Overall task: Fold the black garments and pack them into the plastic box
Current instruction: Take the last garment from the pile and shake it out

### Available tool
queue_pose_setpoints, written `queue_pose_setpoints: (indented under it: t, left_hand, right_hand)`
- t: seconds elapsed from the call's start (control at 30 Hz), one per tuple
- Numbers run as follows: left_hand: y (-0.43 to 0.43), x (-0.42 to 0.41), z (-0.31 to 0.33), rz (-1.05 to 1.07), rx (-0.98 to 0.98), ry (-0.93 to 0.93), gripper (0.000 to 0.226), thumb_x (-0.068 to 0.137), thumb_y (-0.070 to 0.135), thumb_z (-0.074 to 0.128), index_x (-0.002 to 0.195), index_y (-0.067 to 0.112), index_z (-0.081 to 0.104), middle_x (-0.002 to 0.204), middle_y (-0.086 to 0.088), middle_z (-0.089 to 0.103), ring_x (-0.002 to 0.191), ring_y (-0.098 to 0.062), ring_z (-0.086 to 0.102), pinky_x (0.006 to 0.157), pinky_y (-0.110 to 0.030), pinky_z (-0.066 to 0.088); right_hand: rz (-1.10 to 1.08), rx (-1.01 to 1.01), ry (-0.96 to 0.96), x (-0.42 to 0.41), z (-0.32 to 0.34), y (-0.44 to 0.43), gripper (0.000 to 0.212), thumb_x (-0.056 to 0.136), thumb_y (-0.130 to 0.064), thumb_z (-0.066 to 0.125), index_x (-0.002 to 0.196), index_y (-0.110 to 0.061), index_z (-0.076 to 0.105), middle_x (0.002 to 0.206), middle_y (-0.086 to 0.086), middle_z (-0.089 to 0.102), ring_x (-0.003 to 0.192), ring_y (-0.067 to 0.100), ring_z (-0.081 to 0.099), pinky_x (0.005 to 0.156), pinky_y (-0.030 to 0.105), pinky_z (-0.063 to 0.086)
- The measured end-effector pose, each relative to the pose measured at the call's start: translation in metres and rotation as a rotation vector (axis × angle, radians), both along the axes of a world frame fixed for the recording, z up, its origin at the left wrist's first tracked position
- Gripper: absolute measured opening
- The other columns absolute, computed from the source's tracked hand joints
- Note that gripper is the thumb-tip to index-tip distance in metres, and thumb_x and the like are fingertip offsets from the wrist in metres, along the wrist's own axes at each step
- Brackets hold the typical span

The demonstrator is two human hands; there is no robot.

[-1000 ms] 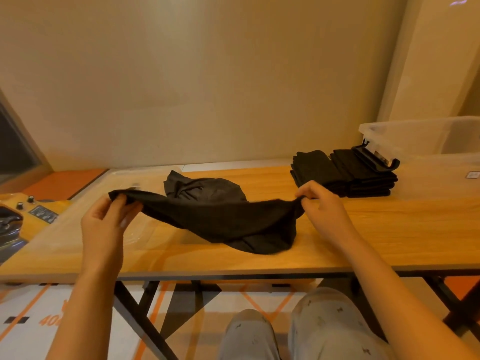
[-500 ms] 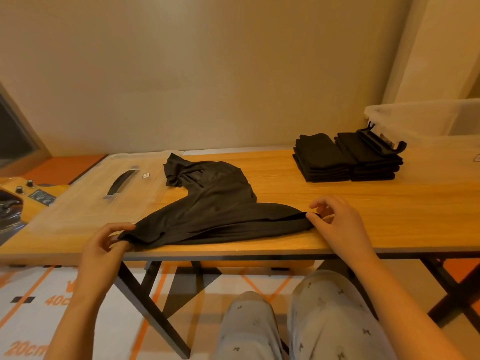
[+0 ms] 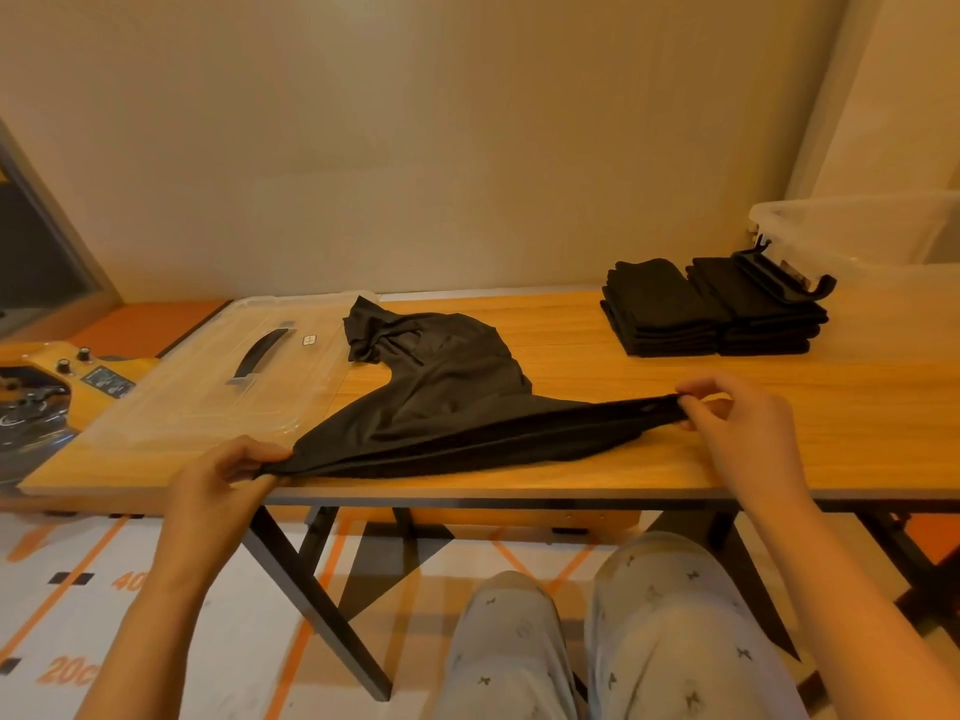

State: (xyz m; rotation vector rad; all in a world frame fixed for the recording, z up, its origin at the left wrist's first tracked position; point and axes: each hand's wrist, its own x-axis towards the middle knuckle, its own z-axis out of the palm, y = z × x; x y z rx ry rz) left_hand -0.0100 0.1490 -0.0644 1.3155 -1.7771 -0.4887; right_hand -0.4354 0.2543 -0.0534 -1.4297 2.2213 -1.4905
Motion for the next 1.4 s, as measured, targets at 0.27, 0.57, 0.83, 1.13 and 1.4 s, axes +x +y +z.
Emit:
queue_pose_setpoints:
  t: [0.27,0.57,0.83,1.13,1.4]
  left_hand:
    - [0.003,0.006,-0.017,-0.023,-0.022,-0.021,0.028,0.078,-0.011,0.067,0.087,0.016,0.066,0.102,-0.004,0.069,0.095,-0.014,0.064,0.082,-0.013,0.051]
    - [0.006,0.008,-0.017,-0.048,-0.050,-0.131,0.024,0.079,-0.003,0.069,0.096,0.014,0.069,0.104,-0.002,0.068,0.098,-0.021,0.063,0.082,-0.018,0.048]
    - [0.006,0.004,-0.017,-0.034,-0.048,-0.129,0.021,0.081,-0.002,0.069,0.095,0.014,0.069,0.101,-0.001,0.069,0.095,-0.019,0.063,0.080,-0.019,0.049]
    - [0.002,0.008,-0.016,-0.039,-0.029,-0.117,0.017,0.081,-0.003,0.069,0.090,0.012,0.069,0.099,-0.001,0.070,0.095,-0.018,0.063,0.084,-0.033,0.049]
    - [0.007,0.013,0.000,-0.062,-0.022,-0.115,0.027,0.084,0.003,0.066,0.096,0.028,0.067,0.094,0.007,0.069,0.093,-0.009,0.062,0.085,-0.034,0.048]
  right_hand:
    - [0.029,0.051,0.159,-0.012,-0.030,0.022,0.017,0.088,-0.005,0.064,0.095,-0.020,0.062,0.098,-0.005,0.057,0.083,0.003,0.052,0.067,0.010,0.037]
    - [0.189,0.003,0.407,-0.015,-0.052,0.037,0.028,0.082,0.003,0.067,0.100,-0.018,0.070,0.102,-0.008,0.061,0.104,0.007,0.049,0.086,0.012,0.032]
    - [0.201,-0.063,0.387,-0.019,-0.054,0.046,0.027,0.079,0.002,0.070,0.098,-0.017,0.069,0.100,-0.008,0.063,0.099,0.004,0.056,0.081,0.012,0.039]
    - [0.252,-0.013,0.534,-0.025,-0.058,0.051,0.030,0.072,-0.030,0.072,0.097,-0.015,0.070,0.106,-0.006,0.065,0.106,0.004,0.052,0.087,0.013,0.035]
    - [0.265,0.006,0.331,-0.023,-0.035,0.052,0.022,0.080,-0.010,0.071,0.095,-0.026,0.065,0.093,-0.016,0.060,0.090,0.001,0.056,0.076,0.013,0.039]
